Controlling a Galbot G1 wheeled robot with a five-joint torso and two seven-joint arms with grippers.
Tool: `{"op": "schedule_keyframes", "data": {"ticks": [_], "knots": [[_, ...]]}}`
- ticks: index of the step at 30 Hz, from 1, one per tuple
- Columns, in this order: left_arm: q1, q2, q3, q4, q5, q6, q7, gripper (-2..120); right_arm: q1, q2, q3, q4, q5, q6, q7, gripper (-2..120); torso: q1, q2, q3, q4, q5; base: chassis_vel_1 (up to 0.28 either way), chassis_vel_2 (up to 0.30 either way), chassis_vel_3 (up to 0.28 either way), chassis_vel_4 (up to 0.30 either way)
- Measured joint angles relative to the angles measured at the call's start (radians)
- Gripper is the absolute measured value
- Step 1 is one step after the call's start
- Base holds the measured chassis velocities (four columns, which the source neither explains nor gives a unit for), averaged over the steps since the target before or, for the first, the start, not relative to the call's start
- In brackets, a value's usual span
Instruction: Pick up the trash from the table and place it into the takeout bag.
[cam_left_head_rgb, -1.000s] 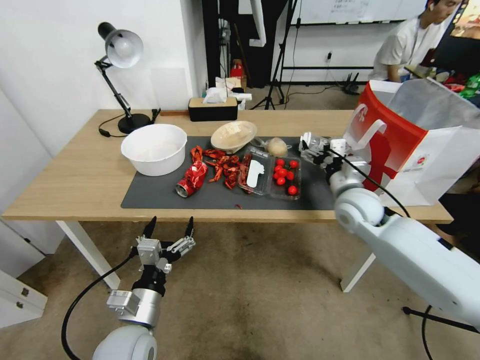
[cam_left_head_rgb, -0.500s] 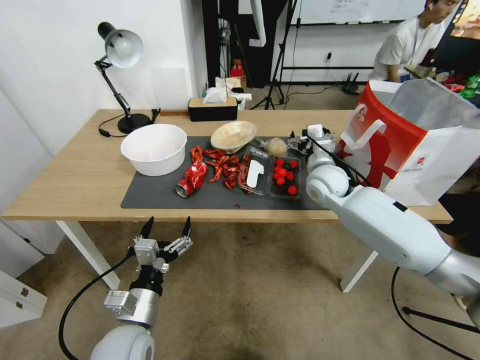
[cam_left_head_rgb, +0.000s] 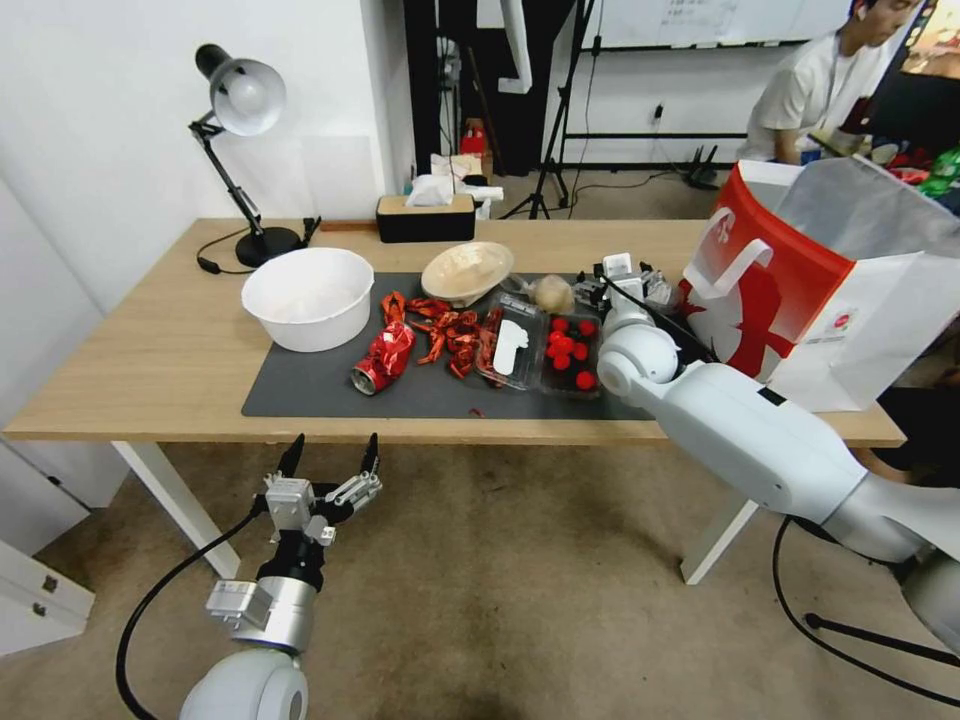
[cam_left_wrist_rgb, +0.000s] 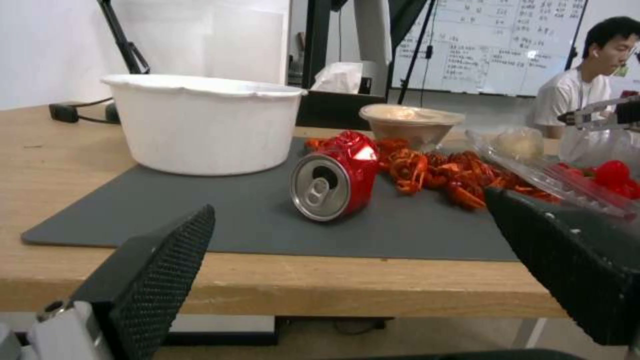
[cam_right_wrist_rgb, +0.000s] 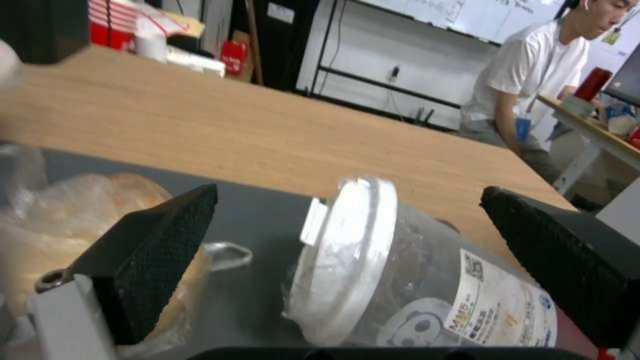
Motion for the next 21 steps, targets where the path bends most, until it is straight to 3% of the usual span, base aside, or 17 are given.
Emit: {"op": "schedule_keyframes", "data": {"ticks": [21], "knots": [[0.006, 0.005, -0.003, 0.013, -0.004, -0.019, -0.001, 100, 0.048, 0.065, -0.048, -0.105, 0.016, -0.083, 0.061, 100, 0.0, 0.0, 0.0, 0.0001, 0.0, 0.0, 0.0, 0.0, 0.0]]}}
